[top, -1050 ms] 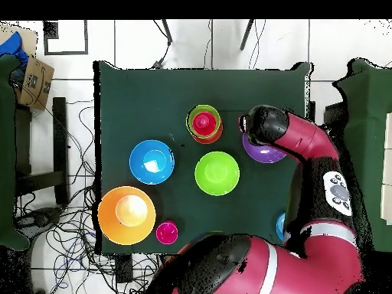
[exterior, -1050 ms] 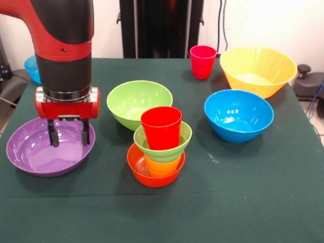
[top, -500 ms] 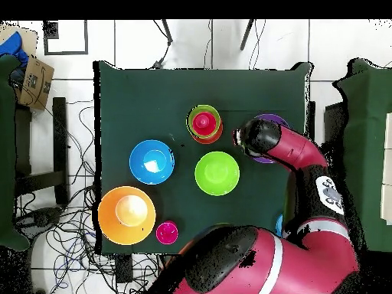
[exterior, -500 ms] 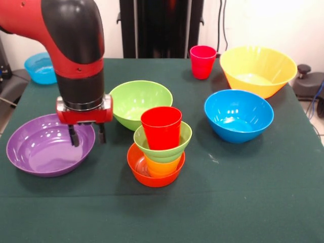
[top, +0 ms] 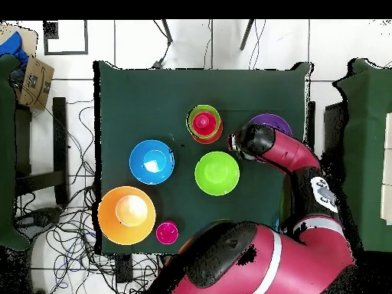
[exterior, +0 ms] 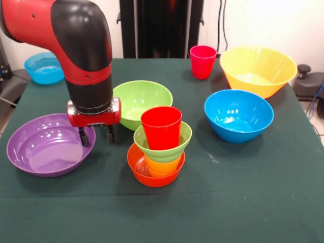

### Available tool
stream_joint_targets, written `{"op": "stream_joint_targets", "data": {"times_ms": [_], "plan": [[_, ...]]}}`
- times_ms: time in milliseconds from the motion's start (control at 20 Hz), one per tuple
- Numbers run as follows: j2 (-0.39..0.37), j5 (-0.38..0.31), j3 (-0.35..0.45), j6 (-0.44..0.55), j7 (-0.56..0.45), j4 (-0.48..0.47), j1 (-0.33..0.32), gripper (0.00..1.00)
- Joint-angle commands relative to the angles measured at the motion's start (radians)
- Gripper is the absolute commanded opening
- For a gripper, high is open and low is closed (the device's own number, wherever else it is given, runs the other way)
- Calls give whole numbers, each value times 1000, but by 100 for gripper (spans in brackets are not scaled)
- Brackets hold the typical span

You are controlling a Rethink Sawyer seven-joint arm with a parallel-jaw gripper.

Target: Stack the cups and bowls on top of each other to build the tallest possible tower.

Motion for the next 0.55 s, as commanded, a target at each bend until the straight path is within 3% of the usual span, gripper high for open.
{"op": "stream_joint_targets", "data": {"times_ms": [50,300,550], "plan": [[64,-30,40,-98,170,6,34,100],[79,-70,-24,-152,163,-33,66,100],[85,-67,-60,-164,150,-50,90,100]]}}
